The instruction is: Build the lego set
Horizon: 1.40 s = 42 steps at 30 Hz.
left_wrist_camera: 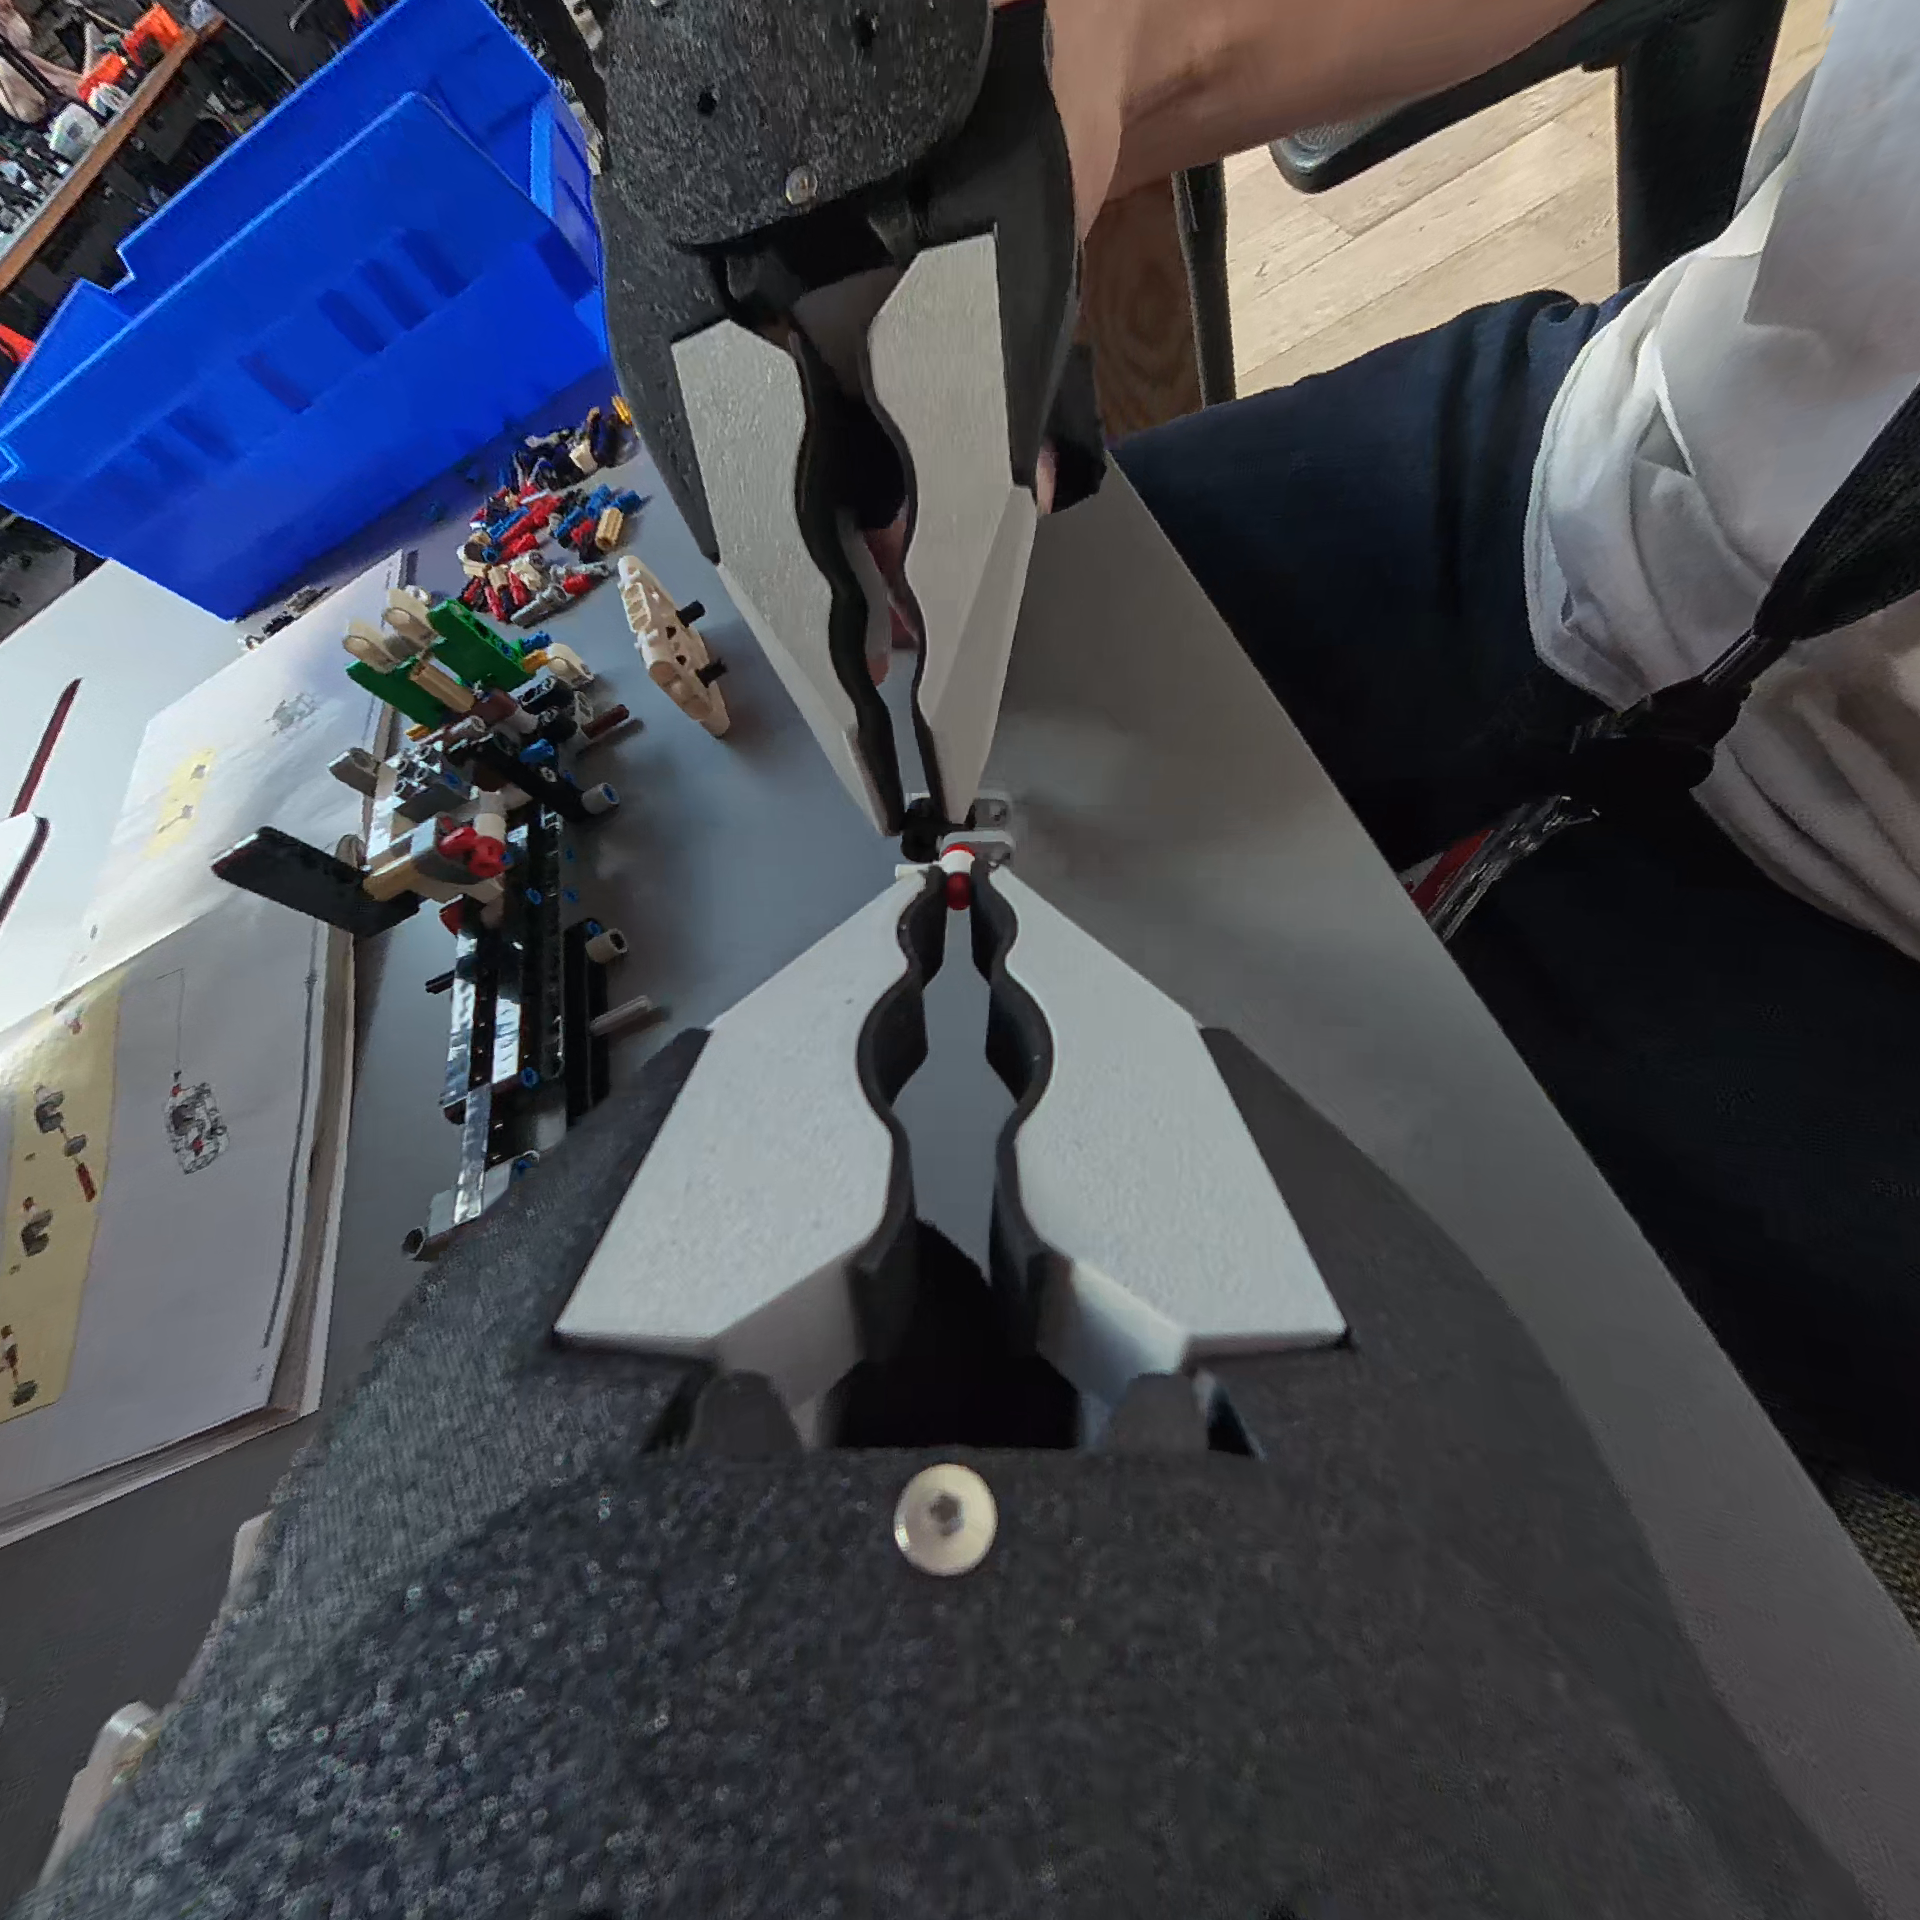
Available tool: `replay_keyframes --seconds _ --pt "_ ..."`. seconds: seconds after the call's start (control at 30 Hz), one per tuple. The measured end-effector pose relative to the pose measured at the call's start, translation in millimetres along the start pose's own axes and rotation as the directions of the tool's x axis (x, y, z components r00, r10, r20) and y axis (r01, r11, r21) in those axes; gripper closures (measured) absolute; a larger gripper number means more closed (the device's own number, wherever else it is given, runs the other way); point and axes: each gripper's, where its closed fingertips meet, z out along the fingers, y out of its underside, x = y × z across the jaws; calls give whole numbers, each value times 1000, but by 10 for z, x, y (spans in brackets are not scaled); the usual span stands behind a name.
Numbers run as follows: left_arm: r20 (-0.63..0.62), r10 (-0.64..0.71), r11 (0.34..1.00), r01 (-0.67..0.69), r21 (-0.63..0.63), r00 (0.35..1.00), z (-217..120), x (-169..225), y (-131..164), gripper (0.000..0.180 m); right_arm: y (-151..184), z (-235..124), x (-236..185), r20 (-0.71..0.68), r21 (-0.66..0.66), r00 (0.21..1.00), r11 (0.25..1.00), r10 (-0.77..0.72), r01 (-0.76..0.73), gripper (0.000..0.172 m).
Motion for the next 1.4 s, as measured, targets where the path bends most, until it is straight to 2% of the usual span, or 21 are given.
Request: replay_keyframes --seconds 0.03,0.1,0.2,0.3,0.43,0.5,0.6,0.8,0.87,1.0,1.1,1.17,1.3,1.4 --pt "13 20 1000 -20 6 1000 -16 -9 -16 179 -17 -56 15 7 28 1000 1000 -12 12 162" --pt "39 52 998 -52 25 998 -50 -33 -59 179 2 -185 93 12 37 999 999 33 -33 158" --pt "60 51 996 -55 65 997 -92 -62 -138 179 -28 -302 7 173 73 959 968 223 -239 133" --pt "96 67 990 -78 118 993 -147 -90 -240 179 -179 -358 -72 354 142 855 882 378 -449 133" --pt "125 82 979 -104 175 989 -189 -88 -354 179 -376 -386 -94 497 201 747 779 441 -594 140" --pt "121 76 978 -98 184 990 -190 -79 -366 179 -397 -378 -80 489 212 752 776 443 -594 154" --pt "118 52 977 -75 201 992 -202 -89 -394 179 -391 -353 -94 481 203 751 776 452 -597 162" --pt "123 38 983 -59 172 992 -169 -107 -337 178 -372 -323 -98 463 192 759 784 458 -590 166" --pt "109 13 985 -32 172 994 -160 -112 -322 178 -355 -311 -86 429 200 787 803 443 -561 166" --pt "-17 -220 967 220 127 975 -105 -151 -199 159 -365 -325 -32 288 265 900 876 327 -403 166" --pt "-155 -354 918 374 132 922 -108 -103 -230 158 -373 -295 -63 205 261 948 920 243 -292 166" --pt "-172 -358 912 384 147 918 -130 -106 -240 164 -381 -278 -93 173 246 965 940 196 -235 166" --pt "-158 -297 936 320 146 942 -125 -59 -240 176 -393 -275 -106 159 232 972 950 175 -209 166" --pt "-152 -282 942 303 147 947 -121 -53 -237 173 -375 -264 -107 151 222 974 954 171 -202 166"
